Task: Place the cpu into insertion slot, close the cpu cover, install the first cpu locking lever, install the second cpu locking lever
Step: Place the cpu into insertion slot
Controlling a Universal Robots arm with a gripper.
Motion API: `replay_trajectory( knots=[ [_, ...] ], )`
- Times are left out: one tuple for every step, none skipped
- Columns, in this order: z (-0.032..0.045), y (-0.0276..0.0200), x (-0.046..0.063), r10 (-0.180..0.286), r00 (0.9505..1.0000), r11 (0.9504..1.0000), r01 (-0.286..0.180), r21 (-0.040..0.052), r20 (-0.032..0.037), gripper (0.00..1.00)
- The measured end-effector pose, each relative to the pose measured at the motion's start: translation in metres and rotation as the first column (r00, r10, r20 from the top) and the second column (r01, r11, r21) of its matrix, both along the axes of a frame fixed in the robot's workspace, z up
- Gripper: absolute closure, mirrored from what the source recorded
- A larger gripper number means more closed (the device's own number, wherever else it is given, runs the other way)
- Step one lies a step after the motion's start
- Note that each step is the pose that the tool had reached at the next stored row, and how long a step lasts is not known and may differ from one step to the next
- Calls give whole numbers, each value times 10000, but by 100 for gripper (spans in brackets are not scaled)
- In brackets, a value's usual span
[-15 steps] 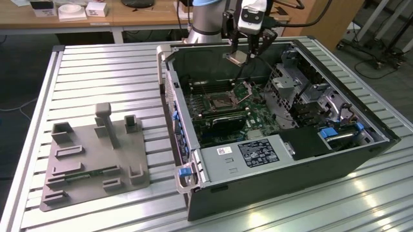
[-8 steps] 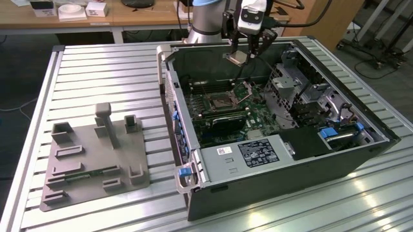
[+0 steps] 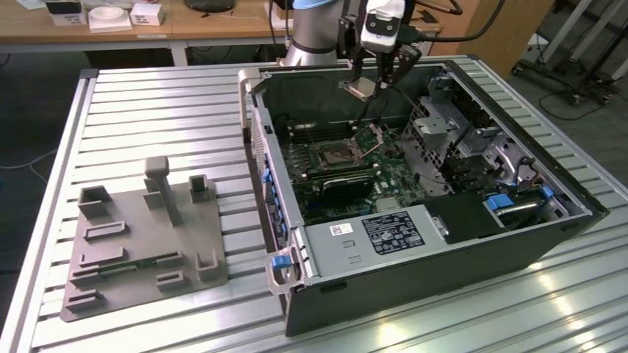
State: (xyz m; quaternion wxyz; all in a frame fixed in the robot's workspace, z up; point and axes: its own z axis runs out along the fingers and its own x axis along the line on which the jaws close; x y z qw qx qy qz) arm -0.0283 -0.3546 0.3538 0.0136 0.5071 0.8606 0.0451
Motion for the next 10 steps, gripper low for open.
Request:
replay_trajectory(
  knots=[
    [-1, 0, 0, -34, 10000, 10000, 34, 0, 0, 46],
    [-1, 0, 0, -71, 10000, 10000, 71, 0, 0, 46],
    [-2, 0, 0, -119, 9999, 9999, 119, -1, 0, 46],
    [-4, 0, 0, -176, 9998, 9998, 176, 0, 0, 46],
    [-4, 0, 0, -237, 9997, 9997, 237, 0, 0, 46],
    [-6, 0, 0, -296, 9996, 9996, 296, 0, 0, 46],
    [-7, 0, 0, -352, 9994, 9994, 352, 1, 0, 46],
    [-8, 0, 0, -412, 9992, 9992, 412, 0, 0, 46],
    [-8, 0, 0, -460, 9989, 9989, 460, -1, 0, 46],
    [-9, 0, 0, -500, 9987, 9987, 500, -1, 0, 46]
  ],
)
